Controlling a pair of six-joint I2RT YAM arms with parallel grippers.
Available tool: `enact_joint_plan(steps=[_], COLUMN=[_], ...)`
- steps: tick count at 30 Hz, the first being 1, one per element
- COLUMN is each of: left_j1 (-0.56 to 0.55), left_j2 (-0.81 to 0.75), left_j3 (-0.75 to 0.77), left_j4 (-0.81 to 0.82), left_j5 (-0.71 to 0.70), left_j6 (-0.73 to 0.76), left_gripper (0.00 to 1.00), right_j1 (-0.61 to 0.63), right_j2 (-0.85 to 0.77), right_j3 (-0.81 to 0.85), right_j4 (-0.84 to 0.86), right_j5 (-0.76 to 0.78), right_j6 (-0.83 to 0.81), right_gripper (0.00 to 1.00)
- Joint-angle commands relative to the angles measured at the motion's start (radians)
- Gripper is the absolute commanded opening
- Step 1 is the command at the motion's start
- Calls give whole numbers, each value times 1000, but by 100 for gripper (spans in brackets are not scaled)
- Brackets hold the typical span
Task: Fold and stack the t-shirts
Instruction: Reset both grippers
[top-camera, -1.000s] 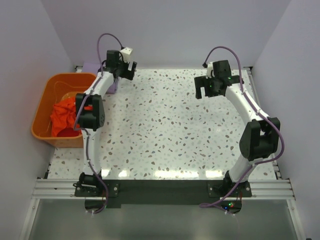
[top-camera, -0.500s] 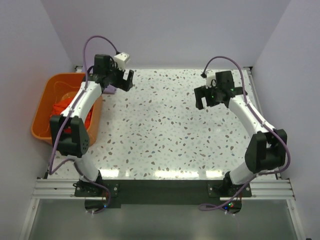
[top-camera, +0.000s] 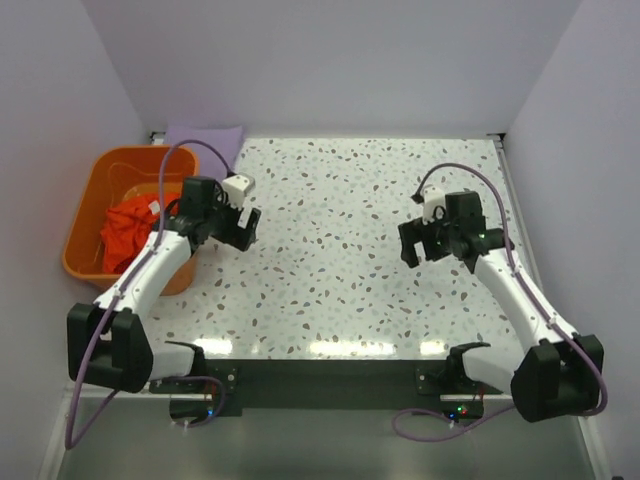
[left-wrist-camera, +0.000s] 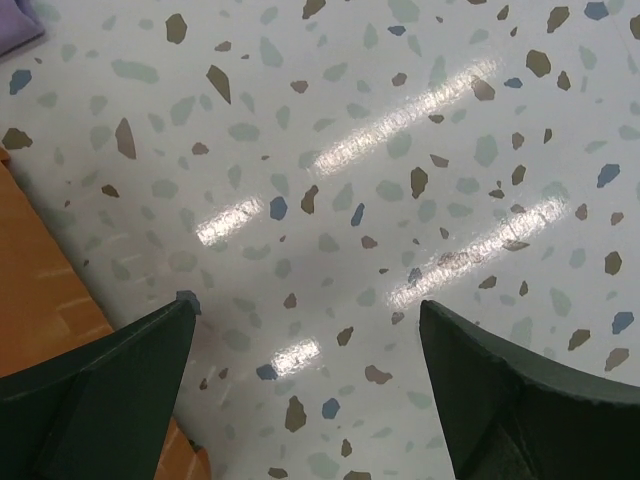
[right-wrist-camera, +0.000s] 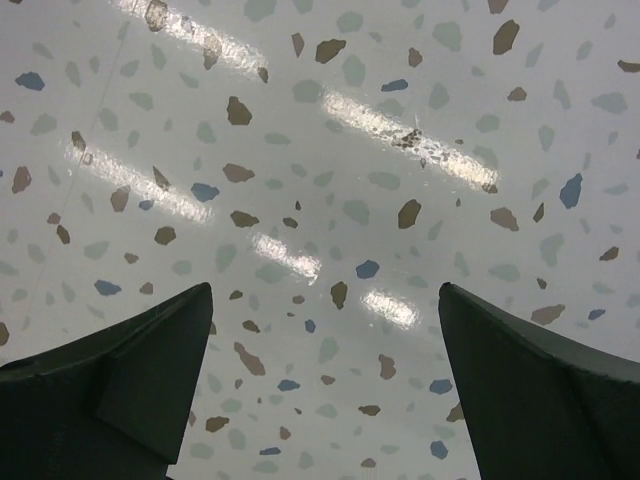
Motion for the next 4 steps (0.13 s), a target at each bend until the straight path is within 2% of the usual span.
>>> enact_joint_plan(steps=[1,4], left_j1=[-10,-11], left_j2=[-72,-83], left_j3=[-49,-21], left_j4=[26,15], left_j5=[-39,-55], left_j6=[-20,-20], left_gripper=[100,100], right_j1=[-4,-4], right_j2=[-80,-89], right_j3=[-31,-22], right_j4=[14,5], right_j5=[-7,-7], right_j6=[-3,4], right_gripper=[99,99])
